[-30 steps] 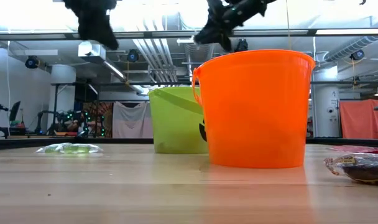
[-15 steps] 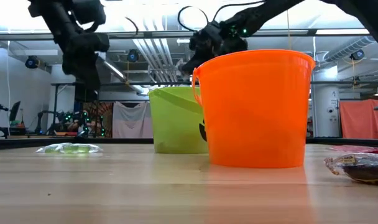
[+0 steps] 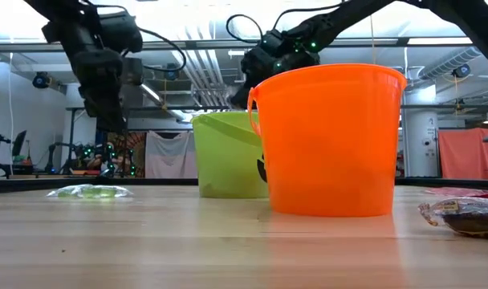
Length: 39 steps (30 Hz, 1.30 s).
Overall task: Sort candy by brand, put in halloween buckets
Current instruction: Put the black gummy into the top orange bucket, then put the green gummy into the bottom orange bucket
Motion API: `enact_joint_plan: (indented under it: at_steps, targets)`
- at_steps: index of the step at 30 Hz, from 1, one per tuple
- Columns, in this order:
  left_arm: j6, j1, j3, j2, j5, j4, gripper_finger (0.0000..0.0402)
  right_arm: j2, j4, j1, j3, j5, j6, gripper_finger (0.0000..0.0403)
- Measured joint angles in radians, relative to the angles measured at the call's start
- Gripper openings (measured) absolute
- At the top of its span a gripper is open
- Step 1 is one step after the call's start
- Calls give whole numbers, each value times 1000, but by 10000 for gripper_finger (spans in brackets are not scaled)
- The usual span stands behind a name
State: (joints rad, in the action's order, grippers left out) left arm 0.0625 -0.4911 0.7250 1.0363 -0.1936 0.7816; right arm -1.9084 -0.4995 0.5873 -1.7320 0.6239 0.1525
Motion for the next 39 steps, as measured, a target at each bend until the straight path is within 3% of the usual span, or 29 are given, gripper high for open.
enact_joint_plan:
  at_steps: [8,13,24,31,39]
  targets:
    - [-36,4,-4,76,-57,-23,113,1,-67,5,0,-32,-12,150]
    - [-23,50,-33,112,-105,-40,114,10,-135,5,0,-32,1,184]
    - [72,209,-47,236,-79,-103,171,117,-262,-43,0,-58,1,190]
    - [51,215,-105,354,-77,-235,178,219,-354,-120,3,-203,-23,191]
    - [48,259,-75,442,-24,-279,164,366,-416,-218,50,-371,-106,191]
